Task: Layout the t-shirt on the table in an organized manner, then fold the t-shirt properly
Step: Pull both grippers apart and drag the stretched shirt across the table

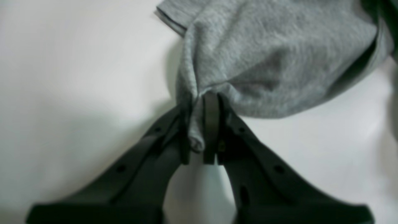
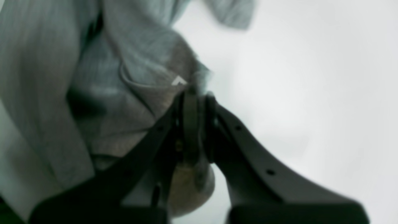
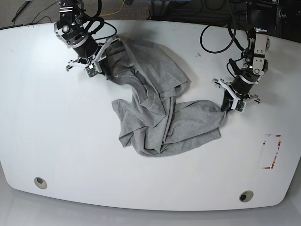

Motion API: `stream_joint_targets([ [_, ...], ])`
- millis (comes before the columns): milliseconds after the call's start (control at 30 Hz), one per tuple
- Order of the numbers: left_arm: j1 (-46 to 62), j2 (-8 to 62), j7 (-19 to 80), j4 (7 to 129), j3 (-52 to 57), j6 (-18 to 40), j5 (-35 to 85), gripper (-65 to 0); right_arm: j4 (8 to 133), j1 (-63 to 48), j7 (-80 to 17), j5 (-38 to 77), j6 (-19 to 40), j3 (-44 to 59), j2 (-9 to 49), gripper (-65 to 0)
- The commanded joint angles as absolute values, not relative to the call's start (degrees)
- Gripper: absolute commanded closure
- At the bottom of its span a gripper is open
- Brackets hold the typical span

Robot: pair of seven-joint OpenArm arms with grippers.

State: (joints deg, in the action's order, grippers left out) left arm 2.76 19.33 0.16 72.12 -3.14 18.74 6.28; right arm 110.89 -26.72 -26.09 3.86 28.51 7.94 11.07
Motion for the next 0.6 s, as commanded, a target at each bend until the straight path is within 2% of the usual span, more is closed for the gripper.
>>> stream_joint_targets([
  [0,1.71,20.09,-1.71,76.62,-0.22,18.59,6.81,0.0,113.01,-25.89,-24.92,4.44,28.26,9.54,11.56,0.0],
  [567,1.19,21.14,-1.63,90.95,5.76,18.59,-4.26,0.0,114.68,-18.42,-24.92,4.26,28.53,18.86,12.0,0.0],
])
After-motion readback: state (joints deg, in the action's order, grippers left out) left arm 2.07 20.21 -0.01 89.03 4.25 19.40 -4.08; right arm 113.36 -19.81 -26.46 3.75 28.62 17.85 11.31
